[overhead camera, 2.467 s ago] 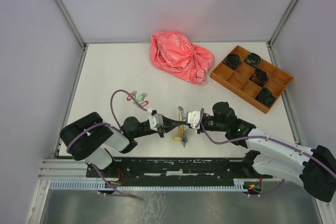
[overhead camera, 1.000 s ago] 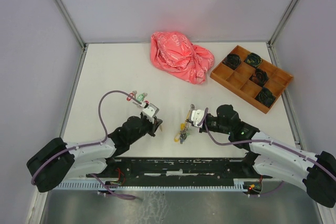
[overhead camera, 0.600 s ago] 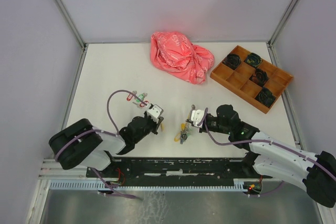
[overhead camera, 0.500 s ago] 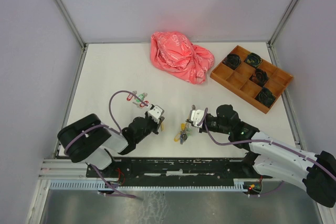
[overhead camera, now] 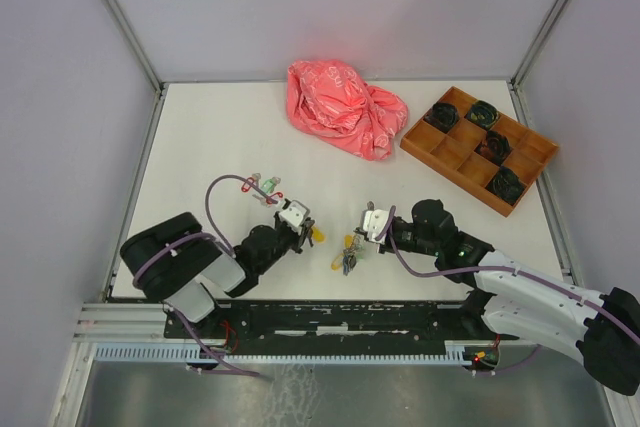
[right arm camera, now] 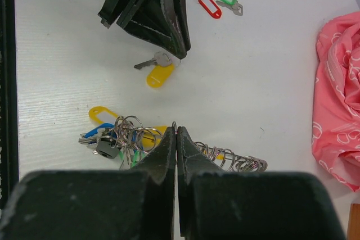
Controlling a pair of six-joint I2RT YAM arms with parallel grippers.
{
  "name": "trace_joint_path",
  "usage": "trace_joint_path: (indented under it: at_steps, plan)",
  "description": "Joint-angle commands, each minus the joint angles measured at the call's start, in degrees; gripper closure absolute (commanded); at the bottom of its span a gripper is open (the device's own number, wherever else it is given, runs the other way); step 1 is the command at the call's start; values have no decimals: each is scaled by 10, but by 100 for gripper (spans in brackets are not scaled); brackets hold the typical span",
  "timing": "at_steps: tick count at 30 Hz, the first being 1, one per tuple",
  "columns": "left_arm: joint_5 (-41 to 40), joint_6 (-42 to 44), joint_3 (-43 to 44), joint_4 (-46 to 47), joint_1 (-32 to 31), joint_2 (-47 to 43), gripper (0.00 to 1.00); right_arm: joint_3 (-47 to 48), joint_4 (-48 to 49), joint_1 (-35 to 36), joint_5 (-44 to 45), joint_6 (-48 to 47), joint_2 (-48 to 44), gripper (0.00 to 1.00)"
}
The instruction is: Put the keys on the keyring
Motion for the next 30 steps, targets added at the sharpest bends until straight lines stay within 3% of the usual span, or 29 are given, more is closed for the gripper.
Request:
trace_joint_path:
  at_steps: [1,3,7,12,21,30]
  plan:
    - [-25,-21,10,-111,3,-94,77,32,17,1,0,-3,-8,99]
    - [-33,-31,27,-198,4,-142,73,32,15,1,-1,-4,-10,100]
    - [-29,-63,69,-351,7,-220,57,33,12,1,-4,-3,-11,99]
    - [0,-88,138,-517,16,-251,55,34,9,1,-7,-2,-11,100]
    - [126,-95,318,-770,84,-143,57,35,4,1,-9,-2,-15,100]
    - [183,-88,393,-820,102,-35,61,34,0,1,-12,-4,-18,99]
